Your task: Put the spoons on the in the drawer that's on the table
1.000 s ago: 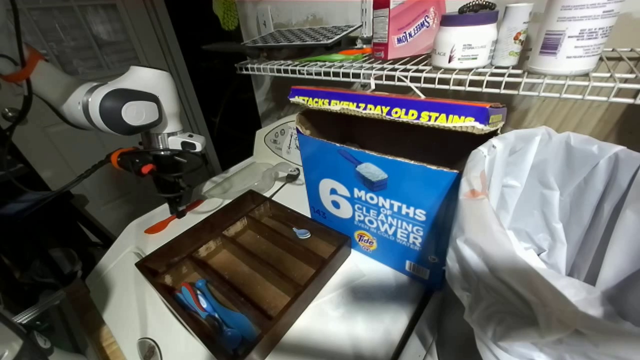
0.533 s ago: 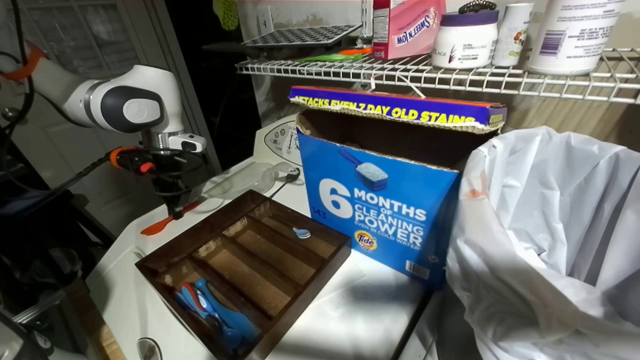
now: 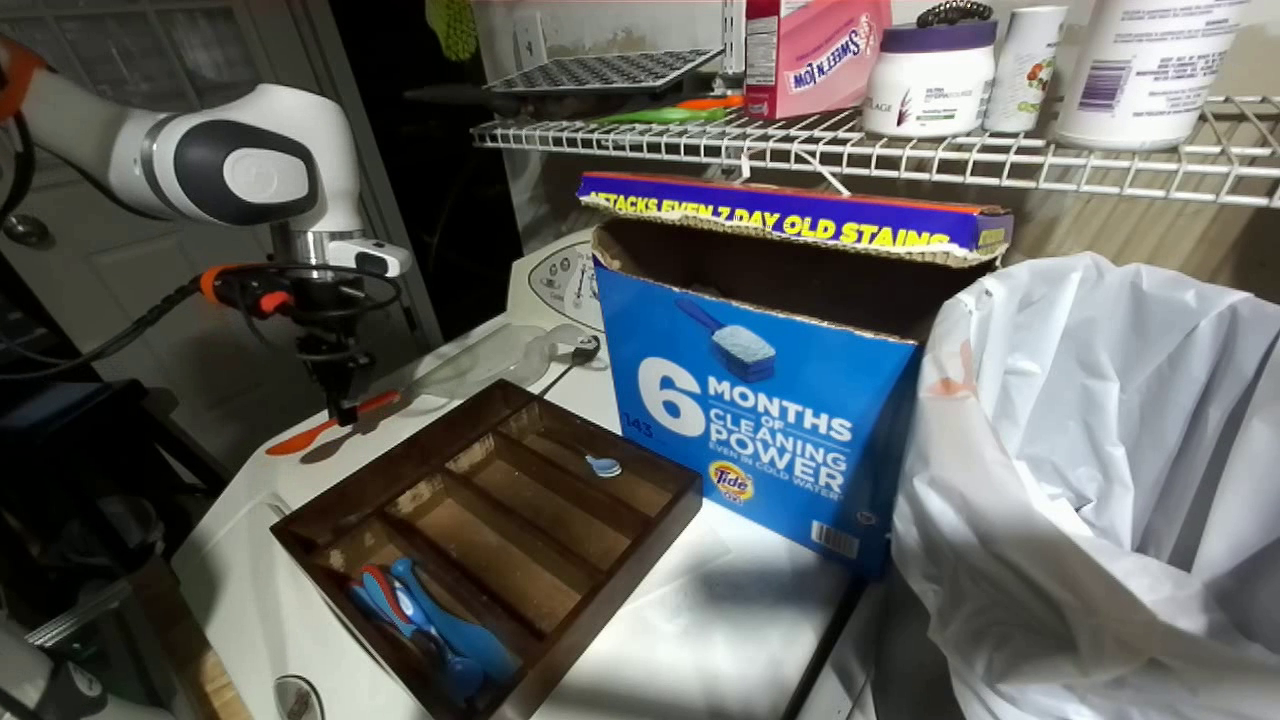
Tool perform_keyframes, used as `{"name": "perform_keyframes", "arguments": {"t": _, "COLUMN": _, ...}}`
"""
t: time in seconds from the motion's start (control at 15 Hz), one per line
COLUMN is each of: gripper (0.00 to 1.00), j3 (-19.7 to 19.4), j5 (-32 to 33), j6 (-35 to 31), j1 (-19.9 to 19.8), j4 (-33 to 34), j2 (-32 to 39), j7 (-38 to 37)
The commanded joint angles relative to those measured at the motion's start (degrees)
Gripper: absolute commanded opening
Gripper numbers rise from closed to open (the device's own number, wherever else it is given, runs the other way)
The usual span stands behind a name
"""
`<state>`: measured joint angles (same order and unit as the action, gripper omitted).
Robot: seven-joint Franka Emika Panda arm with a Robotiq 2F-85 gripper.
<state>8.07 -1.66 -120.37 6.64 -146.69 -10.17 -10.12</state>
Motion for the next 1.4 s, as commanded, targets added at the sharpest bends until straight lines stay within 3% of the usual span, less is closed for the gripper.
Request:
{"name": "perform_keyframes", "arguments": {"t": 0.0, "gripper": 0.04, "j3": -0.61, "j5": 3.90, "j6": 5.54, "j1": -1.61, "j4": -0.15, "j2": -5.95, "j7": -2.36}}
{"name": "perform_keyframes", "arguments": {"t": 0.13, "gripper": 0.04, "j3": -1.20, "j5": 4.85, "j6": 8.88, "j1": -2.49, "j4": 0.14, "j2": -8.33, "j7": -1.93}}
{"name": "perform_keyframes", "arguments": {"t": 0.2, "gripper": 0.04, "j3": -0.87, "j5": 3.31, "j6": 5.57, "j1": -1.82, "j4": 0.18, "j2": -5.22, "j7": -1.22}}
{"name": "perform_keyframes", "arguments": {"t": 0.27, "gripper": 0.18, "j3": -1.02, "j5": 3.36, "j6": 6.10, "j1": -2.03, "j4": 0.13, "j2": -6.11, "j7": -1.15}}
{"name": "perform_keyframes", "arguments": {"t": 0.67, "gripper": 0.18, "j3": -0.94, "j5": 3.37, "j6": 5.95, "j1": -1.92, "j4": 0.03, "j2": -5.52, "j7": -1.15}}
{"name": "perform_keyframes", "arguments": {"t": 0.73, "gripper": 0.04, "j3": -0.94, "j5": 3.37, "j6": 5.95, "j1": -1.92, "j4": 0.03, "j2": -5.52, "j7": -1.15}}
{"name": "perform_keyframes", "arguments": {"t": 0.8, "gripper": 0.04, "j3": -1.28, "j5": 3.49, "j6": 6.53, "j1": -2.42, "j4": 0.12, "j2": -5.70, "j7": -1.74}}
{"name": "perform_keyframes", "arguments": {"t": 1.0, "gripper": 0.04, "j3": -1.16, "j5": 6.79, "j6": 8.11, "j1": -4.39, "j4": -0.09, "j2": -6.82, "j7": -7.02}}
{"name": "perform_keyframes", "arguments": {"t": 1.33, "gripper": 0.04, "j3": -0.80, "j5": 17.60, "j6": 8.49, "j1": -8.41, "j4": -0.95, "j2": -7.96, "j7": -16.23}}
